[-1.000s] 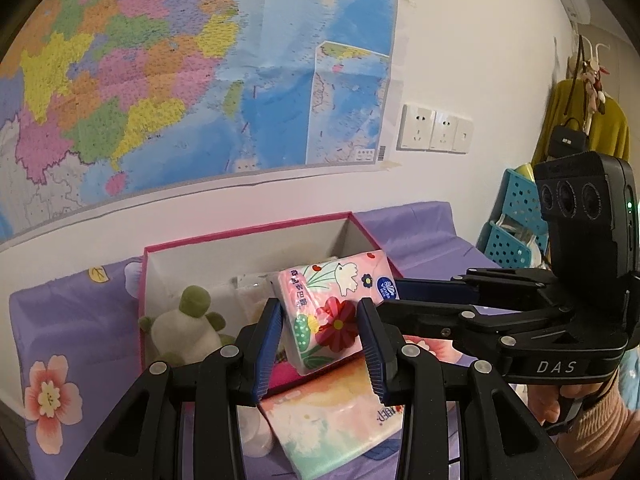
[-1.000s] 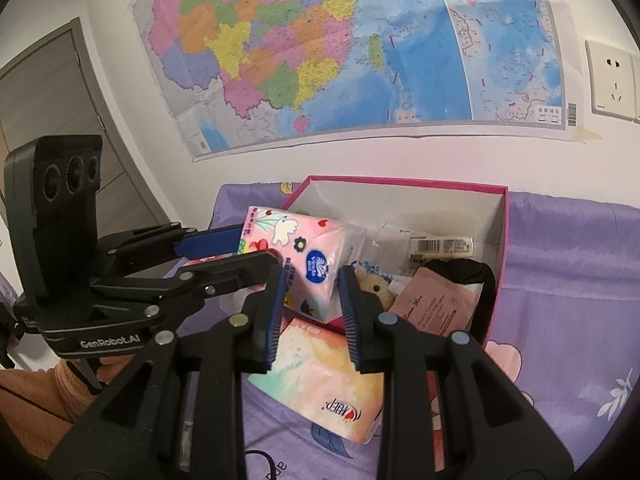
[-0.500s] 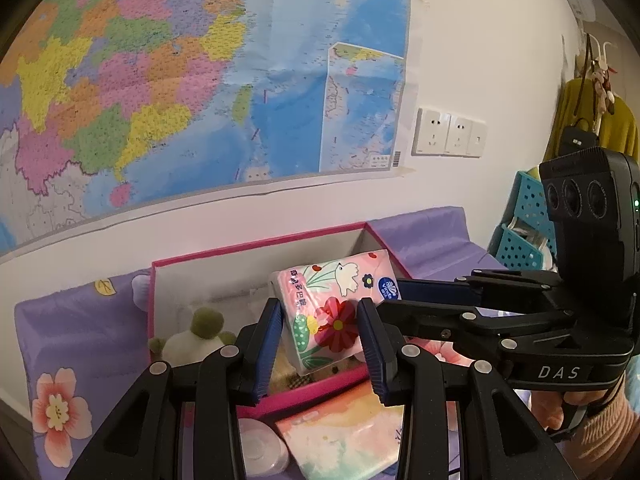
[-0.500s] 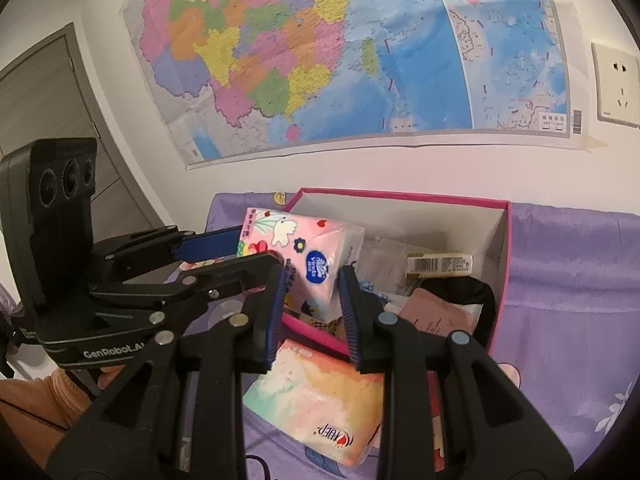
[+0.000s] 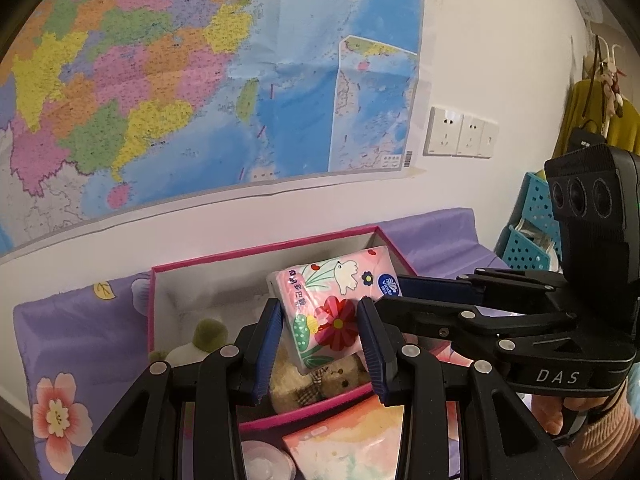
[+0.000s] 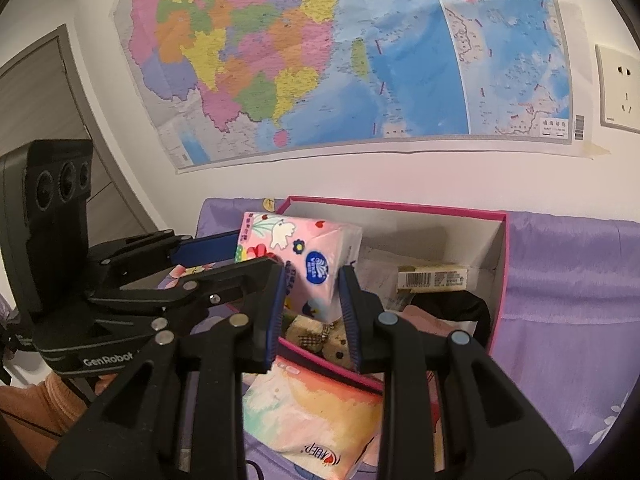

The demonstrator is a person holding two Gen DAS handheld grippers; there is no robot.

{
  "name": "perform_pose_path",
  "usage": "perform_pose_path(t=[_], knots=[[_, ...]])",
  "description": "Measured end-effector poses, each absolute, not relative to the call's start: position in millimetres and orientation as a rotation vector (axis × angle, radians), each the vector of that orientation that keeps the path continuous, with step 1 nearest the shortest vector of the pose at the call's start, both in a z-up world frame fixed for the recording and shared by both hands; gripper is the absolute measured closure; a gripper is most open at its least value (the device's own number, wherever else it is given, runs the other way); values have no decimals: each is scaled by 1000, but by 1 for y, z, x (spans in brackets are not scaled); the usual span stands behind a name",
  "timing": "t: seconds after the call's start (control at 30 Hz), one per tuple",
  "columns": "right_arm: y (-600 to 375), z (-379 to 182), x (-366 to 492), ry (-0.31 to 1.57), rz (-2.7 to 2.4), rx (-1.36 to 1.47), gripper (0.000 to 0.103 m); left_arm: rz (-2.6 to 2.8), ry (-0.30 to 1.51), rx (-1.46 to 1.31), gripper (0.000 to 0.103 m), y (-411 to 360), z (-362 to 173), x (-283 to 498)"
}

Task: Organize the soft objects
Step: 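Lower the tissue pack into the pink box beside the teddy bear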

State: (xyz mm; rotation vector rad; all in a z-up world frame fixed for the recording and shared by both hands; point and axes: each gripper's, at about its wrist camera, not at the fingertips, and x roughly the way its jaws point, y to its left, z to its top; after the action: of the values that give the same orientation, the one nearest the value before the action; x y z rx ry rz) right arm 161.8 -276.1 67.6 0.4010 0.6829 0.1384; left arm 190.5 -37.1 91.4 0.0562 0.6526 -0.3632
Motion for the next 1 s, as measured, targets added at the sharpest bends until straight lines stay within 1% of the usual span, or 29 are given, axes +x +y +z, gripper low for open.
perform_pose_path(t=[1.0], knots=[[-294,55,183,692,118,445,73,-349,710,52,65,-36,84,221]])
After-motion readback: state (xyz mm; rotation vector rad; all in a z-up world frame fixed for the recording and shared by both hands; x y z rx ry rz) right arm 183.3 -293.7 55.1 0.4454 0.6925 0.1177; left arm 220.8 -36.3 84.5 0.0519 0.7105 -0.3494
